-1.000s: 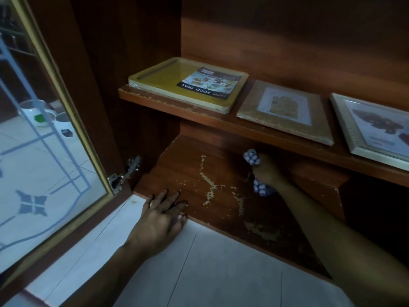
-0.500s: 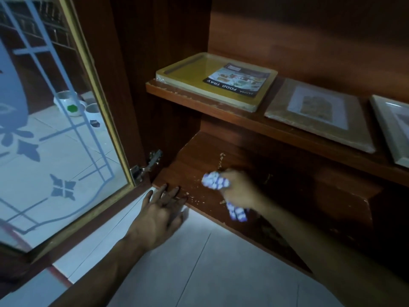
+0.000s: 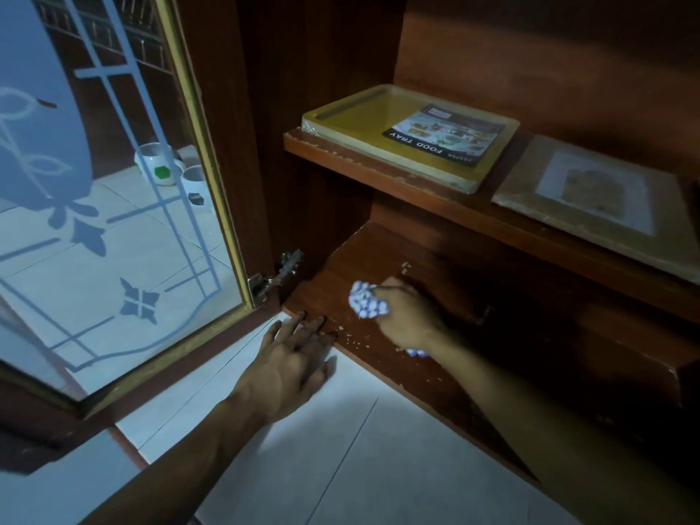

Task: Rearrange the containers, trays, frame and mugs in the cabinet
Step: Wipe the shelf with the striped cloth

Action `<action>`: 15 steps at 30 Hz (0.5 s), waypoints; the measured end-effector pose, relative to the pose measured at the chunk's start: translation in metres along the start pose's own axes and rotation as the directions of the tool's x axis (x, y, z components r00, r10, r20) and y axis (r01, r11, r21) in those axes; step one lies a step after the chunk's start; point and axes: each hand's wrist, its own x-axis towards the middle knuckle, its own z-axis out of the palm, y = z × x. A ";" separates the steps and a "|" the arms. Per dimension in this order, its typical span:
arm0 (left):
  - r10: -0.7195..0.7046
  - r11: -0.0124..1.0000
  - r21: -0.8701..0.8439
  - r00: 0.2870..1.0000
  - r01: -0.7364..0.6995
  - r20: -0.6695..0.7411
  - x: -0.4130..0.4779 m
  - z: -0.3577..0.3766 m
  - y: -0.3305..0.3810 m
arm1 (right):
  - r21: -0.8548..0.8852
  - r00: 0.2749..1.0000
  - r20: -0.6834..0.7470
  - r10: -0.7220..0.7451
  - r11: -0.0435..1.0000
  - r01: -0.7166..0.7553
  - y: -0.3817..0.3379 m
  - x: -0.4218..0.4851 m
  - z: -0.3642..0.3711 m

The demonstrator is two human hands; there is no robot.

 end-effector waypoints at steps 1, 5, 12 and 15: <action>0.000 1.000 -0.002 1.000 0.000 -0.002 0.000 0.000 0.000 | 0.039 0.998 0.045 -0.043 0.998 0.041 -0.008 -0.003 0.002; -0.008 1.000 -0.016 1.000 0.009 0.013 0.005 -0.003 0.002 | 0.138 0.994 -0.108 0.031 0.990 -0.016 -0.009 0.024 -0.018; -0.029 0.995 -0.099 1.000 0.029 -0.001 0.020 0.002 0.009 | 0.082 0.951 -0.205 0.232 0.972 -0.220 0.031 0.069 -0.035; -0.020 0.996 -0.086 1.000 0.020 -0.010 0.021 0.005 0.010 | -0.014 0.974 -0.148 0.171 0.985 -0.175 0.019 0.068 -0.016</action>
